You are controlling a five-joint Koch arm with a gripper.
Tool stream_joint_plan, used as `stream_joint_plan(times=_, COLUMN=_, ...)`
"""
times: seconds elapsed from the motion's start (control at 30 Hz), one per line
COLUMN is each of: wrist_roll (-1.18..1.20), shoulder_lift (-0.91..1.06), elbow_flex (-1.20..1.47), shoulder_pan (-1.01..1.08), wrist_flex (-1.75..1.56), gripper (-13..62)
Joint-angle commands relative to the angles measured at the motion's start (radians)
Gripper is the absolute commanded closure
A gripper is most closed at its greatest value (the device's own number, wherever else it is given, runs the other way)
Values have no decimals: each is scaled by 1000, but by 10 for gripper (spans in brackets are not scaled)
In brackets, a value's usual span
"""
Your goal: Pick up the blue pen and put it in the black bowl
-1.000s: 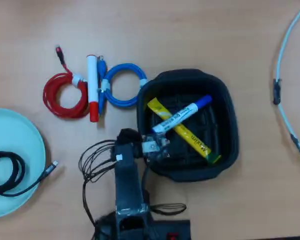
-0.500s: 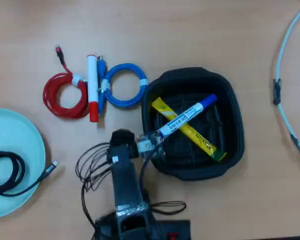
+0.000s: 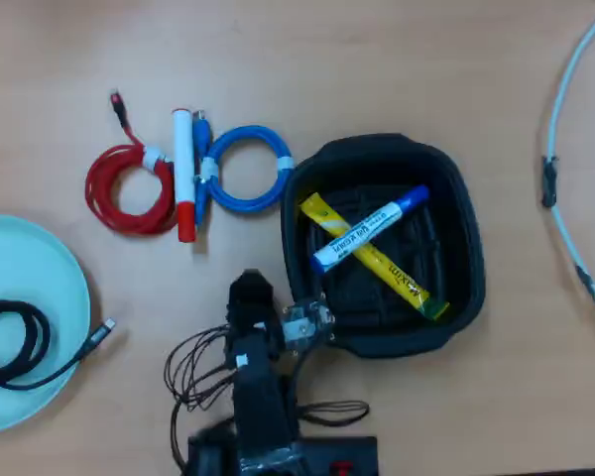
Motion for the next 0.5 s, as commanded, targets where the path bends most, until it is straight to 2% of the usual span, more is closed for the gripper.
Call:
stream_joint_plan(times=0.0, wrist_roll=-91, shoulder_lift=92, elbow_flex=54, shoulder_pan=43, wrist_flex=-141, gripper=214)
stream_joint_plan(times=0.27, wrist_roll=-107, shoulder_lift=92, elbow_flex=290, shoulder_pan=58, wrist_flex=-428, gripper=214)
stream_joint_plan(times=0.47, wrist_roll=-104, shoulder_lift=89, elbow_flex=362, shoulder_pan=55, wrist_flex=-459, gripper=214)
